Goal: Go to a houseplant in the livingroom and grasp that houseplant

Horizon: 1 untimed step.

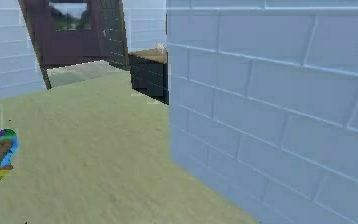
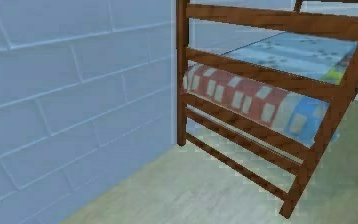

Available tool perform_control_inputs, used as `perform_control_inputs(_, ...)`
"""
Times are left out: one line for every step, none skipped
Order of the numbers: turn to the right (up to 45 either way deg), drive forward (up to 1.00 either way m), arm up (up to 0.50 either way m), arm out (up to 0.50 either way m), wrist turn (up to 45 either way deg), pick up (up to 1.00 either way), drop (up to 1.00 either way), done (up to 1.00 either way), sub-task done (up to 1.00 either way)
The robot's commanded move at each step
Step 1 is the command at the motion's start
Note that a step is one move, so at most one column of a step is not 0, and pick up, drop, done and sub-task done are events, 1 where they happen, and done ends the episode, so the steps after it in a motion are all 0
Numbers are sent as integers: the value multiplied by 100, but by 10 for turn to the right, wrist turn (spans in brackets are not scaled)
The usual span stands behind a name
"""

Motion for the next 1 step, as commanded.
perform_control_inputs(180,0,0,0,0,0,0,0,0)
